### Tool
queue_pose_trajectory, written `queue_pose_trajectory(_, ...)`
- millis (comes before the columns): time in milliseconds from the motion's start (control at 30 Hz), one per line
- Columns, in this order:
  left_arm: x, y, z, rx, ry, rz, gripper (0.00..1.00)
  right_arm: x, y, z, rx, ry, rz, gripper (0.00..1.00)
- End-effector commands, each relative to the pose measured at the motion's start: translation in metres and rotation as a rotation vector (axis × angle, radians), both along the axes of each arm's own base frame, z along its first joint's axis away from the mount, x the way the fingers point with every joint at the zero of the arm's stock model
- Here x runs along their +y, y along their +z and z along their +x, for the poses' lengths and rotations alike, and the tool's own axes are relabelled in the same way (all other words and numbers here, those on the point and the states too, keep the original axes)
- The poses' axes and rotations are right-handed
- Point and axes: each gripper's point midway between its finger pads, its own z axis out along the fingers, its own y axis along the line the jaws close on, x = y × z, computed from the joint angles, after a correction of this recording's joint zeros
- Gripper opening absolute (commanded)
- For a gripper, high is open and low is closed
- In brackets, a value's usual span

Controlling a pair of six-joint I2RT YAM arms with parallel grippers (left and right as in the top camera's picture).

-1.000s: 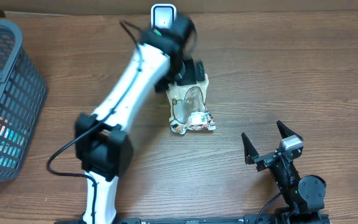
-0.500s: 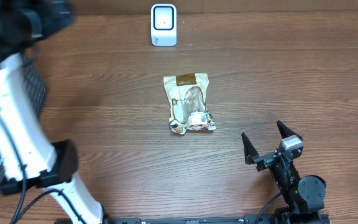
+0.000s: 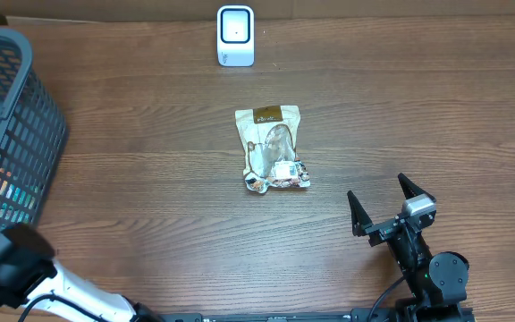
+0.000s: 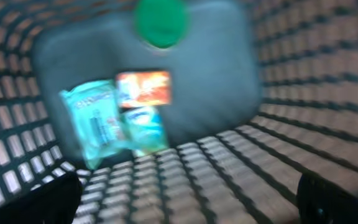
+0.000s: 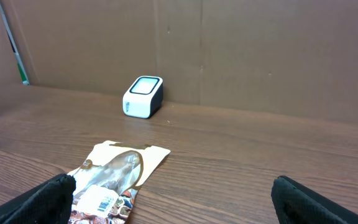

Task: Scan the item barcode
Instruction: 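Reach the left gripper into the basket and grasp the small Kleenex pack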

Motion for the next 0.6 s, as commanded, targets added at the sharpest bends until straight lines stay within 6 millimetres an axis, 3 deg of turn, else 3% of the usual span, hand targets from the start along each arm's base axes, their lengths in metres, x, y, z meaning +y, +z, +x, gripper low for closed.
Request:
queue_pose_trajectory(0,0.012,-0.041,-0.014,0.081,0.022,-0.057,1.00,0.000,-0.001,0.000,-0.006,-0.004,0.003,1.00)
queue_pose_trajectory(100,0.014,-0.069,-0.010,0.089,-0.005,-0.091,0.99,0.000,-0.001,0.000,-0.006,-0.004,0.003,1.00)
queue_pose_trajectory(267,0.010,-0.111,-0.004,0.135,-0.026,-0.111,0.89,0.000,-0.001,0.000,-0.006,-0.004,0.003,1.00)
queue_pose_trajectory(567,0.000,-0.178,-0.019,0.231,-0.019,-0.152,0.70,0.000,-0.001,0.000,-0.006,-0.004,0.003,1.00)
